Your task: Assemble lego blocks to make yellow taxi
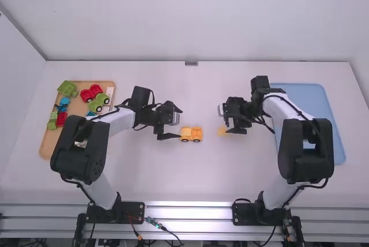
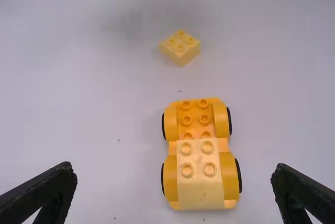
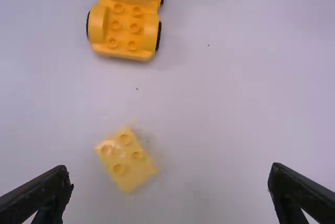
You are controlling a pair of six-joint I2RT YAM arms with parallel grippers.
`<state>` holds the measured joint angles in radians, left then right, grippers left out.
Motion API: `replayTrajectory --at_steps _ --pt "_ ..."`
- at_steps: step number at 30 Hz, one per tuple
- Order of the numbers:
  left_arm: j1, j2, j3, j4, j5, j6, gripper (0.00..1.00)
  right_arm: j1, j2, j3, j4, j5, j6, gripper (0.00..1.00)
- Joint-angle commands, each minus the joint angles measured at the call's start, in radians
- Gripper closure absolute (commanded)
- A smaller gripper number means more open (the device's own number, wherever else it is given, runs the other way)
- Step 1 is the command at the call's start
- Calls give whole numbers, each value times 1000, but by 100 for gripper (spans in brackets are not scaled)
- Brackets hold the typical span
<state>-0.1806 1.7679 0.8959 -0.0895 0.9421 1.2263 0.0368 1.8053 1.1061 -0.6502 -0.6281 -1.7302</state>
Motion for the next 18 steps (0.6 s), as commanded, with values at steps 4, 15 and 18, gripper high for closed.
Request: replayTrajectory --at_steps 4,15,18 --pt "-23 2 -9 -13 14 -31 1 -44 28 -76 26 -114 -262 1" --pt "-201 2 -9 87 -322 -198 1 -70 212 -23 -26 -209 -361 1" --pt "-214 2 -9 88 -315 -176 1 -61 233 -3 -40 -210 -365 1"
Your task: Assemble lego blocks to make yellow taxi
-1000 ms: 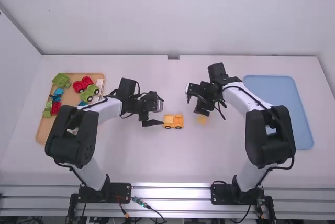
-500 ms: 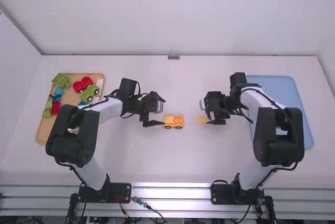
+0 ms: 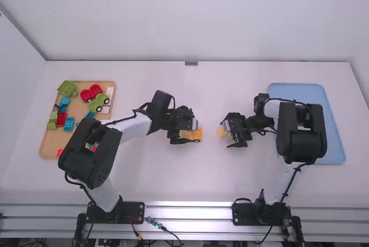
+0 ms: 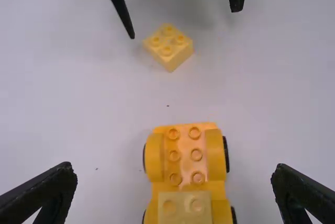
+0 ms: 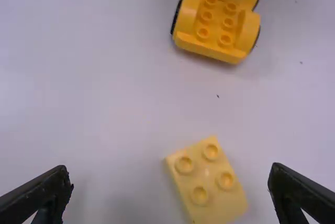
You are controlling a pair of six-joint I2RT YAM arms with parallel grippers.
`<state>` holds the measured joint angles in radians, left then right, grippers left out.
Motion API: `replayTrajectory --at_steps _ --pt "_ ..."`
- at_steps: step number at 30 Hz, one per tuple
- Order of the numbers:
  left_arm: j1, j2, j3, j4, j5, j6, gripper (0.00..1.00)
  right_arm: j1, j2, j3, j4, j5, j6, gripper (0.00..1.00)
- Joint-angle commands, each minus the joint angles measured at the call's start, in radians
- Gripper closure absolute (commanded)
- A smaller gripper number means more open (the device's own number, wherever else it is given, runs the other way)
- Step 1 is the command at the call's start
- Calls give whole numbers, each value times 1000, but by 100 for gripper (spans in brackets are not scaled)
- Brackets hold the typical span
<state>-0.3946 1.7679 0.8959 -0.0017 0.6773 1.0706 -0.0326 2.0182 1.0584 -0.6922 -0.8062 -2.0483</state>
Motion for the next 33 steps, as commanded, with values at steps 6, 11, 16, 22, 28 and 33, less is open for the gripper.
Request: replayTrajectory --at_steps 6,11,16,22,28,33 --pt "26 2 -9 1 6 -3 1 -2 53 44 61 -113 -47 1" --pt "41 2 -9 -6 -23 -7 1 10 54 64 22 -98 -28 1" --pt "46 2 -9 -21 -23 -7 1 46 54 68 42 -40 58 3" --pt "47 2 -9 -38 -27 -6 1 79 54 67 89 58 209 6" --pt "46 1 -9 -43 -47 -7 1 71 54 67 82 85 232 5" --pt "42 0 -9 -51 -50 -7 1 70 54 66 90 126 269 12"
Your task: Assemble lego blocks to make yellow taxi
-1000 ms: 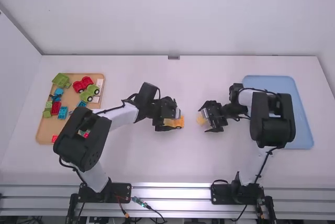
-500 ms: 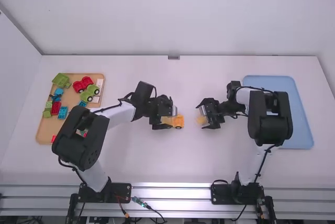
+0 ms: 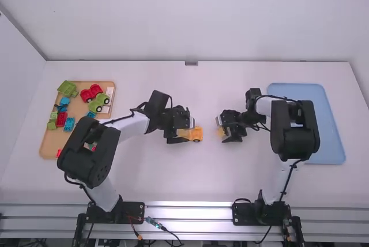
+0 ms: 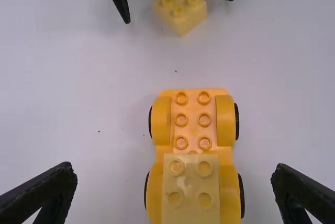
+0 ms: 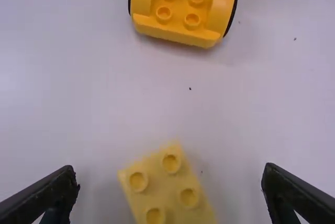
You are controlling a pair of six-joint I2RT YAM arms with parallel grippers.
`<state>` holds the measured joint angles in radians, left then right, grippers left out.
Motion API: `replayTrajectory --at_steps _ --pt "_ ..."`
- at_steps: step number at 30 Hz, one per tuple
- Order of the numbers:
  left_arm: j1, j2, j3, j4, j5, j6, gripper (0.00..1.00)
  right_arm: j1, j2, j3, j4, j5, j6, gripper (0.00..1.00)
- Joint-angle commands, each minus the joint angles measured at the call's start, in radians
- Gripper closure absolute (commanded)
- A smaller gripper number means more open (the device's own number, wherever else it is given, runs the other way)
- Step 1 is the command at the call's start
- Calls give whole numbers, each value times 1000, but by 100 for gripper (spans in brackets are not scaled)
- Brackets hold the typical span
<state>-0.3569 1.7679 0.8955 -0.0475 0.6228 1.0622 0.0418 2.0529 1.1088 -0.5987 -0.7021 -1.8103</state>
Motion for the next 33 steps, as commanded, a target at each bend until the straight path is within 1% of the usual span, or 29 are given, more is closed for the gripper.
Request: replayTrajectory --at_steps 1,4,6,7,10,17,18,19,23,25,26,27,29,31,33 --pt "4 0 -8 -5 4 1 1 -3 19 16 -4 29 34 15" --pt "4 0 -8 -5 5 1 1 3 19 11 0 30 31 16" --pt "4 -2 -8 -8 4 -1 1 4 19 -1 23 30 44 24" --pt "4 -2 -8 -3 4 -17 1 4 19 -10 45 30 74 31" --pt "4 -2 -8 -1 3 -29 1 4 19 -23 78 27 114 34" --pt "4 -3 -8 -8 -13 -29 1 4 19 -30 63 19 106 40" --pt "5 -3 -8 -7 -14 -29 1 4 19 -31 57 19 105 53" --pt "4 -3 -8 -5 -13 -29 1 4 19 -32 56 16 110 61" --pt "4 -3 -8 -5 -14 -29 1 14 19 -36 68 -14 146 62" --pt "4 -3 -8 -5 -14 -29 1 12 19 -37 73 -15 167 61" --pt "4 -3 -8 -5 -14 -29 1 10 19 -37 70 -17 170 55" --pt "5 -3 -8 -5 -14 -28 1 10 19 -35 67 -27 180 46" --pt "4 -3 -8 -5 -14 -29 1 10 19 -35 68 -61 220 35" --pt "4 -3 -8 -5 -14 -29 1 10 19 -37 68 -61 220 33" --pt "4 -3 -8 -5 -14 -30 1 12 19 -44 73 -67 229 33"
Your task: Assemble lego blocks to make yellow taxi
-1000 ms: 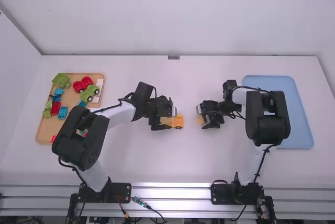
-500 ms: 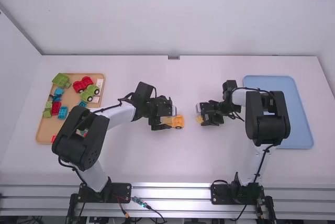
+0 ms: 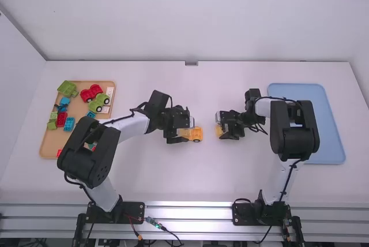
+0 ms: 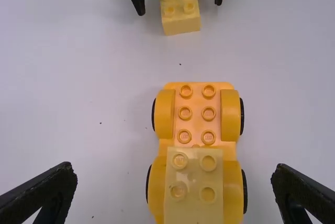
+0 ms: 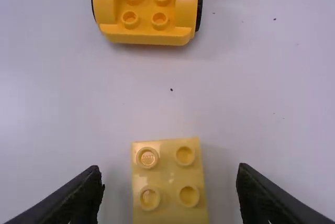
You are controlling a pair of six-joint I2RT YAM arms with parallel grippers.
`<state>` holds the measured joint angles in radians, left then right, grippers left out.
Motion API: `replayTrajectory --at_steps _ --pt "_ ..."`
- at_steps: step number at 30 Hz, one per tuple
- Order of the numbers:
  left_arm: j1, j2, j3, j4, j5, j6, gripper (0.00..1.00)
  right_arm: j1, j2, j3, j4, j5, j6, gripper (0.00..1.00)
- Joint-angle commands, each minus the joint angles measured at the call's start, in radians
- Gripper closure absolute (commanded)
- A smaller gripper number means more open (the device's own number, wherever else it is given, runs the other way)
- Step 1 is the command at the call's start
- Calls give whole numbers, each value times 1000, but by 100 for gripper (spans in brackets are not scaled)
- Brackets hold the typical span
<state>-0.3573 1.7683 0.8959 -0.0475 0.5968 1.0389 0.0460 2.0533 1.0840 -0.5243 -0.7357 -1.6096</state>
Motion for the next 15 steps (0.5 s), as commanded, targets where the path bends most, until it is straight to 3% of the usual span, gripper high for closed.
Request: replayTrajectory --at_steps 1,5,9,15 --pt "5 -4 -9 -5 11 -6 1 12 18 -25 8 -46 40 34" --pt "5 -4 -9 -6 11 -6 1 9 19 -74 95 -60 54 44" --pt "5 -4 -9 -7 11 -6 1 -15 18 -118 191 -113 95 46" --pt "5 -4 -9 -6 12 -6 1 -80 18 -151 207 -238 31 46"
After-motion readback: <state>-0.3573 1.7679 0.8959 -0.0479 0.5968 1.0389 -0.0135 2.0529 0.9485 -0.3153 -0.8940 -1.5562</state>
